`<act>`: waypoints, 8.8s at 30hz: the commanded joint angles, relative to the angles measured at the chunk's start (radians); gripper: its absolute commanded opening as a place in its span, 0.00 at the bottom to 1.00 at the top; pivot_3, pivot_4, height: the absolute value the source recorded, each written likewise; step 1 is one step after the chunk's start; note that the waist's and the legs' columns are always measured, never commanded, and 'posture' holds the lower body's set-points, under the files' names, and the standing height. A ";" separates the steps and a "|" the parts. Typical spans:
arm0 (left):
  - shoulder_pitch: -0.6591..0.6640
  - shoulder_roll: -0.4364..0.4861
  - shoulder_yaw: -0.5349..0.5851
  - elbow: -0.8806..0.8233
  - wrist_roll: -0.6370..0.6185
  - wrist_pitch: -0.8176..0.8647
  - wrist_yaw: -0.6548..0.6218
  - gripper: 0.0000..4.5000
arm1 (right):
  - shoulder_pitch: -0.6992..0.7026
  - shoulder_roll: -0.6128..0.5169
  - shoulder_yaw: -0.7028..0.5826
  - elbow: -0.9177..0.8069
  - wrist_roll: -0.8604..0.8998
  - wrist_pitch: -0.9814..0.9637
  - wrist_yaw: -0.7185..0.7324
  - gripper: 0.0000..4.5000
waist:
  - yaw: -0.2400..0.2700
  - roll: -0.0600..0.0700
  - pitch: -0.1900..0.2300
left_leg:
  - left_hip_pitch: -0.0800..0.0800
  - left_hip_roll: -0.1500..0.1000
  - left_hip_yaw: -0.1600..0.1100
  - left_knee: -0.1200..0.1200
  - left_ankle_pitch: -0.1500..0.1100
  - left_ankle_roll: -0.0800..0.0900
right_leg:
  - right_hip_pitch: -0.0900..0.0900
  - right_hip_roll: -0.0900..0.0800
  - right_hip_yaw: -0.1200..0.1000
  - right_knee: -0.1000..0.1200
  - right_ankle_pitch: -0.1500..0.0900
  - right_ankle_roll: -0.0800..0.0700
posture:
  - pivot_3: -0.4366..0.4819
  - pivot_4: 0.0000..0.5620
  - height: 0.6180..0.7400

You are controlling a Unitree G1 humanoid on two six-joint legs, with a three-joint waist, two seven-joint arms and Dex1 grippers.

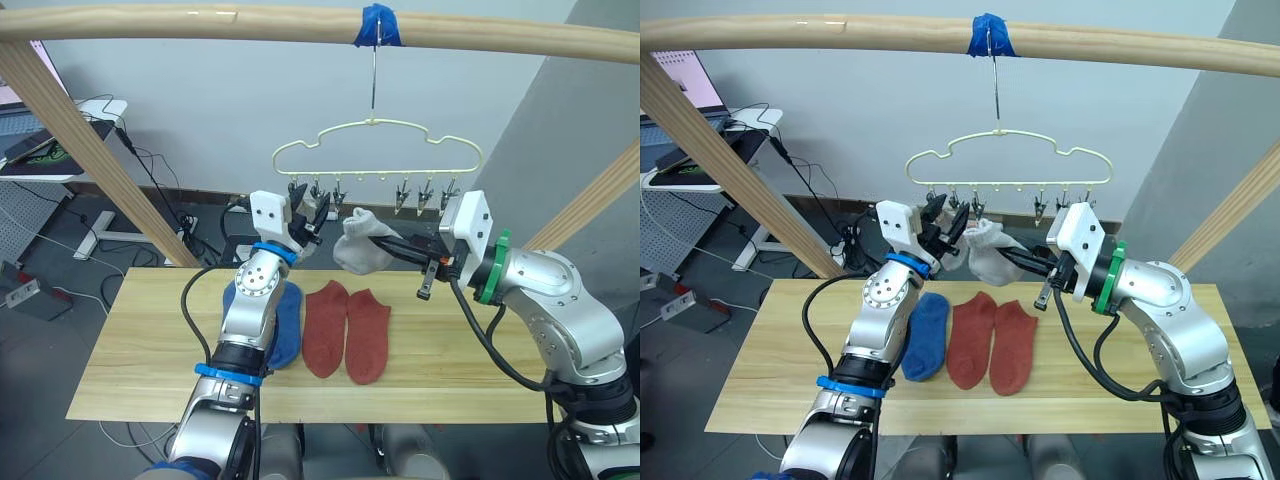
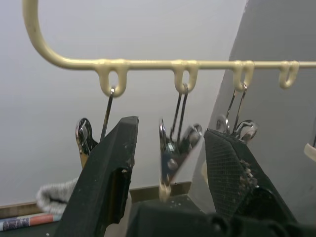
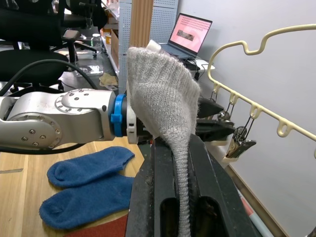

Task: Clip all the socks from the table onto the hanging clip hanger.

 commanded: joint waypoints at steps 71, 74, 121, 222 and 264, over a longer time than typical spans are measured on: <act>-0.176 0.051 0.563 -0.094 -1.283 1.444 0.443 0.03 | -0.107 0.003 0.278 0.280 -0.684 -0.516 -0.051 0.00 | -0.026 0.000 0.000 | 0.002 -0.001 -0.001 0.009 0.001 -0.002 | 0.003 0.000 0.000 0.005 0.002 0.002 | 0.31 0.38 1.00; -0.171 0.052 0.552 -0.090 -1.285 1.436 0.436 0.03 | -0.106 0.008 0.283 0.278 -0.688 -0.516 -0.049 0.00 | -0.026 0.000 0.000 | 0.001 -0.001 -0.001 0.010 0.001 -0.002 | 0.003 0.000 0.000 0.005 0.002 0.002 | 0.30 0.38 1.00; -0.079 0.231 0.417 -0.300 -1.353 1.449 0.248 1.00 | -0.152 0.112 0.277 0.380 -0.690 -0.498 -0.075 0.00 | -0.034 0.000 0.000 | 0.001 0.000 -0.001 0.010 0.001 -0.002 | 0.002 0.001 0.001 0.004 0.003 0.002 | 0.33 0.31 1.00; -0.080 -0.036 -0.045 0.120 0.034 -0.105 -0.060 0.68 | 0.237 0.084 -0.171 -0.159 0.305 0.154 -0.232 1.00 | -0.052 0.003 -0.004 | -0.001 0.001 0.002 0.014 0.001 -0.001 | 0.003 0.002 0.003 0.000 0.009 0.001 | 0.22 0.32 1.00; -0.035 0.003 0.038 -0.182 -0.278 0.498 -0.170 0.05 | 0.181 0.034 0.101 0.183 -0.041 0.126 -0.265 1.00 | -0.059 0.003 -0.004 | 0.000 0.001 0.002 0.014 0.001 -0.001 | 0.003 0.003 0.003 0.002 0.009 0.001 | 0.25 0.33 1.00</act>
